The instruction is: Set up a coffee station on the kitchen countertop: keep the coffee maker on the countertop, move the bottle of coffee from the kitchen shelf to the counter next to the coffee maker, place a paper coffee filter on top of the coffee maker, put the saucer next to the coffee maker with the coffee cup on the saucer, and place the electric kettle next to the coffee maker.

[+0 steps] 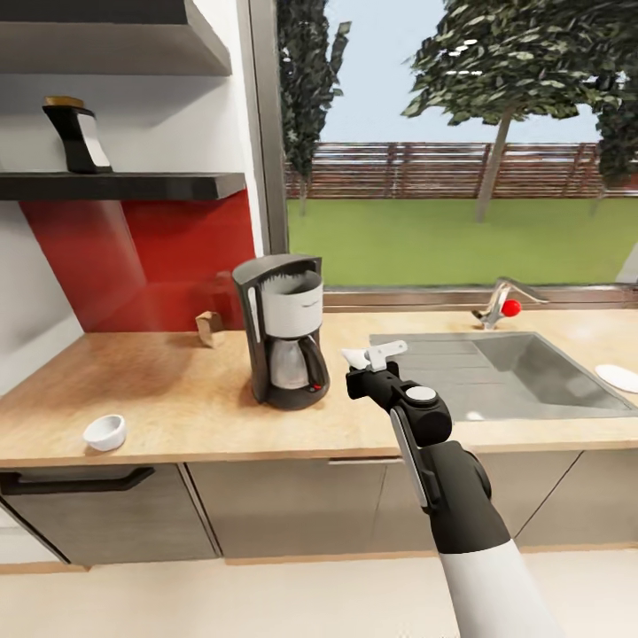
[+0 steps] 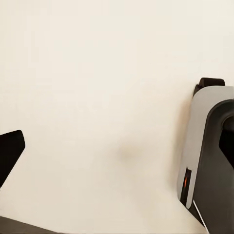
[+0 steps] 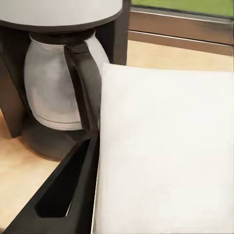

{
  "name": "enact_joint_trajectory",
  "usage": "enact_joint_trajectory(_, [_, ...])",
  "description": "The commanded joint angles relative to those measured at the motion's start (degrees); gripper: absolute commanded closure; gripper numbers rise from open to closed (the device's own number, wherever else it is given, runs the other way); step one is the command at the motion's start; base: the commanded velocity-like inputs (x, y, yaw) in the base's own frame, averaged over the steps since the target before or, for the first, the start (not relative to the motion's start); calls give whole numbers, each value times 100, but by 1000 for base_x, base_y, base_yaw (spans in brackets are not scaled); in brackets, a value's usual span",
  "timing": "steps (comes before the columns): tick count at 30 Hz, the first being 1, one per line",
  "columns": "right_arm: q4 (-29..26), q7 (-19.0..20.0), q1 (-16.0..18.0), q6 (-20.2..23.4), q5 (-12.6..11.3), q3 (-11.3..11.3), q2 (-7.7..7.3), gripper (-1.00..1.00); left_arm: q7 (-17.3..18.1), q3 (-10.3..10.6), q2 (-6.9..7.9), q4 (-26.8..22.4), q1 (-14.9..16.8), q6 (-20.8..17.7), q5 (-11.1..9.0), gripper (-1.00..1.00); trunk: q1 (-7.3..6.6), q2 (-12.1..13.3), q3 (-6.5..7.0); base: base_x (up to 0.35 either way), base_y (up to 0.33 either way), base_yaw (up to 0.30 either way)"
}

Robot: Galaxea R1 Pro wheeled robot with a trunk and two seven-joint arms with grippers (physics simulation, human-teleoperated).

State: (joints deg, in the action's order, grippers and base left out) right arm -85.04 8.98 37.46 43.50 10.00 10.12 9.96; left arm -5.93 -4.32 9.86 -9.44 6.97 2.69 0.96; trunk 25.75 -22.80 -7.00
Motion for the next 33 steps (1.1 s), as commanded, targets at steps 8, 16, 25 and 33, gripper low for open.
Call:
enact_joint_trajectory(8, [-4,43,7,29,54,-2,4,100,4,-7,-2,2,5,30,22,-100,4,-12,14,0,42,-275])
enact_joint_trajectory(16, [3,43,7,27,54,-2,4,100,6,16,-2,11,5,36,27,-100,4,-12,20,0,2,-62])
enact_joint_trajectory(25, [88,51,7,29,54,-2,4,100,12,-26,22,20,2,8,20,-100,4,-12,20,0,0,-3])
enact_joint_trajectory(33, [133,29,994,1043,60,-2,4,100,13,-29,63,29,6,-39,2,-100,4,-12,20,0,0,0])
